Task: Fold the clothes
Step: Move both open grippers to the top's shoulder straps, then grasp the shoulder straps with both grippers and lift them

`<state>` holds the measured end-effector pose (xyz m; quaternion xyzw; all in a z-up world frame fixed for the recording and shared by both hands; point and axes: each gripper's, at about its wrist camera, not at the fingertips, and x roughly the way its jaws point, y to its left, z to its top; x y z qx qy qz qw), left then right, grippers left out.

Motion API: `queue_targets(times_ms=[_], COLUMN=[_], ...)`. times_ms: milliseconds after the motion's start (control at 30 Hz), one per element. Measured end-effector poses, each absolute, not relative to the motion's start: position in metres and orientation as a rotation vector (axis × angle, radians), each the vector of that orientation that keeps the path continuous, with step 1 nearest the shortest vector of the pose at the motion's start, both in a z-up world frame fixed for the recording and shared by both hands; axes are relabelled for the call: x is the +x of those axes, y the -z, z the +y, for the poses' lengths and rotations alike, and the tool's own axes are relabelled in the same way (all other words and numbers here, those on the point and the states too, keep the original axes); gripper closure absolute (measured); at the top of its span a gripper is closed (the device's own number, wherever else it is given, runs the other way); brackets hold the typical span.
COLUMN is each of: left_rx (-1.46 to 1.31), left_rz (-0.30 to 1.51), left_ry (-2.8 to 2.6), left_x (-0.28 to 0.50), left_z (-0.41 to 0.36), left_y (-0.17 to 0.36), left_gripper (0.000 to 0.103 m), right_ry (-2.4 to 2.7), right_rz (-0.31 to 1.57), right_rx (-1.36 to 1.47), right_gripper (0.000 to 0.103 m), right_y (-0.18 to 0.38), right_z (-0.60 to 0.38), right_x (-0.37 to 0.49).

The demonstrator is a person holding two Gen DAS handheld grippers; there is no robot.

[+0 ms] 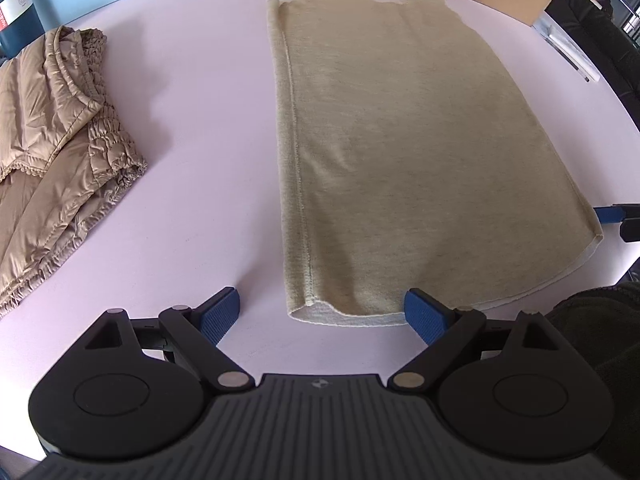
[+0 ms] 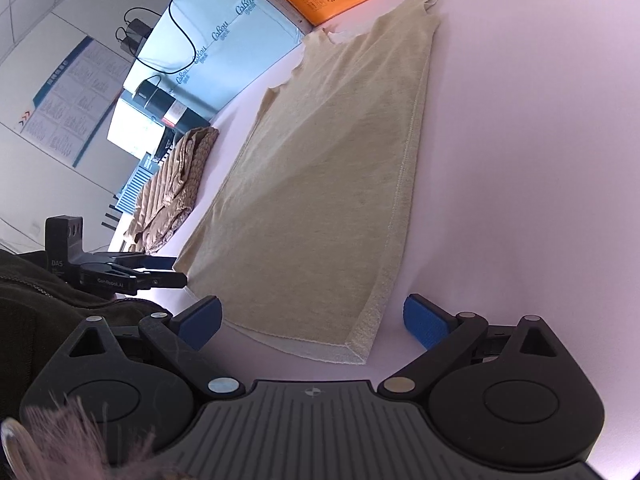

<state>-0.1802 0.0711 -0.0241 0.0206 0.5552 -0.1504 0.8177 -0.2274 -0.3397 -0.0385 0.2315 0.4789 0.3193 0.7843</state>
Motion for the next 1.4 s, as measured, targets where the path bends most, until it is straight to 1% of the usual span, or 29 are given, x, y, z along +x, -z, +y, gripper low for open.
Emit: queue_targets(times_ms=[133, 233, 367, 433, 567, 633, 667, 733, 767, 800, 833, 867, 900, 933, 1000, 1033, 1067, 1133, 1167, 1333, 1400], left_rx=[0.109, 0.155, 0.300, 0.378, 0.543, 0.530, 0.505, 0.466, 0.480, 0.494, 0.507, 0.516, 0.523, 0.512, 0.457, 0.424, 0.386, 0.335, 0.318, 0.243, 0.234], left_rz=[1.187, 1.146, 1.000, 0.917, 0.696, 0.628, 0.618, 0.648, 0.666, 0.685, 0.704, 0.727, 0.748, 0.763, 0.793, 0.803, 0.813, 0.829, 0.834, 0.851, 0.854], left_ry=[0.325, 0.313, 0.317, 0.323, 0.353, 0.396, 0.419, 0.463, 0.478, 0.494, 0.511, 0.535, 0.557, 0.568, 0.584, 0.588, 0.590, 0.592, 0.593, 0.610, 0.602], left_x=[-0.173, -0.149, -0.089, -0.054, 0.020, 0.050, 0.064, 0.088, 0.098, 0.108, 0.118, 0.129, 0.139, 0.149, 0.169, 0.178, 0.187, 0.201, 0.207, 0.226, 0.230], left_z=[0.074, 0.085, 0.096, 0.098, 0.088, 0.081, 0.077, 0.067, 0.060, 0.054, 0.047, 0.043, 0.039, 0.036, 0.034, 0.034, 0.035, 0.035, 0.034, 0.029, 0.028], left_y=[0.022, 0.007, -0.041, -0.071, -0.139, -0.158, -0.157, -0.141, -0.124, -0.107, -0.091, -0.074, -0.059, -0.047, -0.021, -0.012, -0.003, 0.012, 0.019, 0.041, 0.046], left_gripper=[0.014, 0.014, 0.014, 0.014, 0.014, 0.012, 0.011, 0.009, 0.009, 0.009, 0.011, 0.014, 0.018, 0.018, 0.018, 0.019, 0.020, 0.027, 0.029, 0.029, 0.029], right_ry=[-0.666, -0.582, -0.540, -0.555, -0.594, -0.627, -0.643, -0.658, -0.667, -0.661, -0.650, -0.649, -0.660, -0.673, -0.668, -0.664, -0.659, -0.650, -0.645, -0.644, -0.647], right_rz=[1.044, 1.016, 0.947, 0.883, 0.761, 0.652, 0.596, 0.518, 0.529, 0.565, 0.609, 0.652, 0.688, 0.722, 0.763, 0.783, 0.808, 0.839, 0.844, 0.820, 0.809], right_rx=[0.422, 0.370, 0.263, 0.175, 0.005, -0.015, -0.022, -0.014, -0.014, -0.013, -0.004, 0.012, 0.022, 0.031, 0.030, 0.028, 0.043, 0.063, 0.066, 0.090, 0.080], right_gripper=[0.005, 0.004, 0.004, 0.004, 0.003, 0.002, 0.001, 0.000, 0.000, 0.000, 0.001, 0.004, 0.004, 0.005, 0.018, 0.031, 0.042, 0.048, 0.048, 0.049, 0.057], right_y=[0.027, 0.020, -0.003, -0.024, -0.082, -0.104, -0.115, -0.113, -0.104, -0.091, -0.077, -0.063, -0.050, -0.037, -0.016, -0.006, 0.004, 0.022, 0.030, 0.051, 0.055], right_z=[-0.343, -0.356, -0.372, -0.377, -0.374, -0.374, -0.374, -0.372, -0.369, -0.365, -0.363, -0.362, -0.362, -0.362, -0.364, -0.366, -0.368, -0.373, -0.375, -0.379, -0.376], right_x=[-0.212, -0.188, -0.130, -0.091, -0.018, 0.010, 0.024, 0.047, 0.059, 0.073, 0.086, 0.099, 0.111, 0.124, 0.145, 0.155, 0.164, 0.175, 0.180, 0.190, 0.191])
